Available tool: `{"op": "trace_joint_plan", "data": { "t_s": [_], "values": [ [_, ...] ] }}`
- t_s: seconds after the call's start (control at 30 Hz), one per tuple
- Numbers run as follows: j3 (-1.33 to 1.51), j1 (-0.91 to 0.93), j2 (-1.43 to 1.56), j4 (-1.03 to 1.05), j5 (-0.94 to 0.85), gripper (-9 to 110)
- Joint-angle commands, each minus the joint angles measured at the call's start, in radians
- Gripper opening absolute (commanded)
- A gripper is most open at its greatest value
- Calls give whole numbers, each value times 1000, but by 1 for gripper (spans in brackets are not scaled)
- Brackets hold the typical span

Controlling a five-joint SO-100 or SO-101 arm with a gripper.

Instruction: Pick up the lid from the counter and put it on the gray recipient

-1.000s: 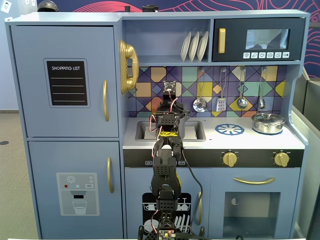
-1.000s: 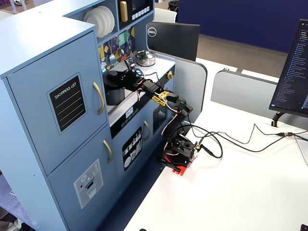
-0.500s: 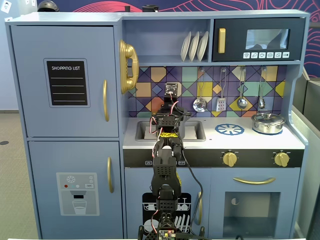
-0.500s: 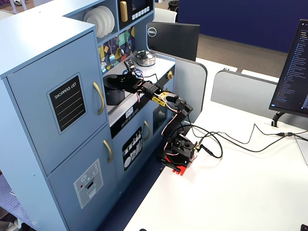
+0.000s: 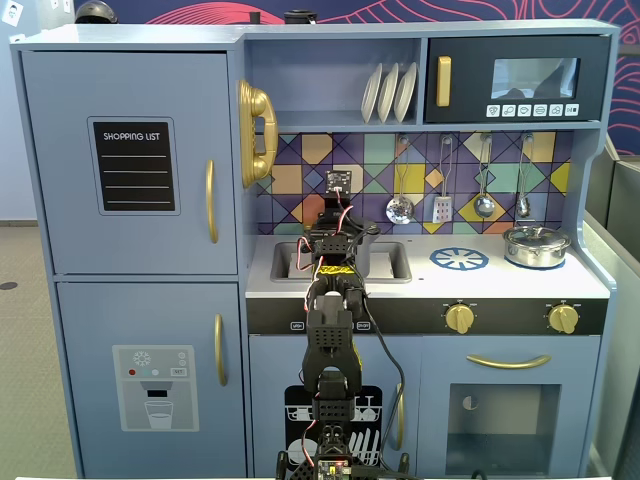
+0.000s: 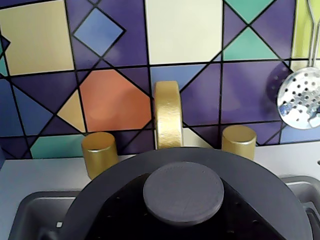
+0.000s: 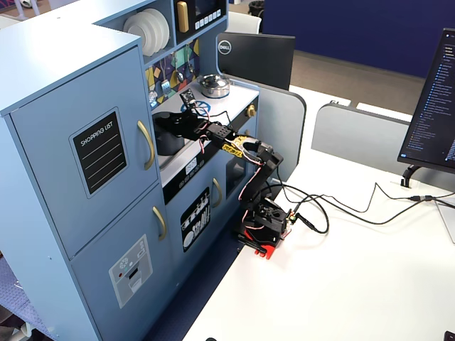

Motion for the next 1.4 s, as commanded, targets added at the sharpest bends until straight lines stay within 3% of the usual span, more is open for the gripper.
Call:
{"op": "trace_joint_plan", "data": {
  "t_s": [0.0, 0.07, 0.17, 0.27, 0.43, 0.6, 0.77, 0.87, 1.0, 1.37],
  "values": [
    [-8, 8, 9, -37, 3, 0],
    [3, 8, 18, -25, -11, 1],
    [8, 9, 64, 48, 15, 15],
    [8, -2, 155, 166, 9, 19],
    [15, -11, 382, 393, -5, 17],
    [34, 20, 666, 770, 0, 13],
    [172, 3, 881, 1020, -23, 2],
    [365, 11, 1014, 1080, -38, 0],
    [675, 49, 1154, 1009, 25, 0],
    [1150, 34, 1154, 1042, 84, 0]
  ]
}}
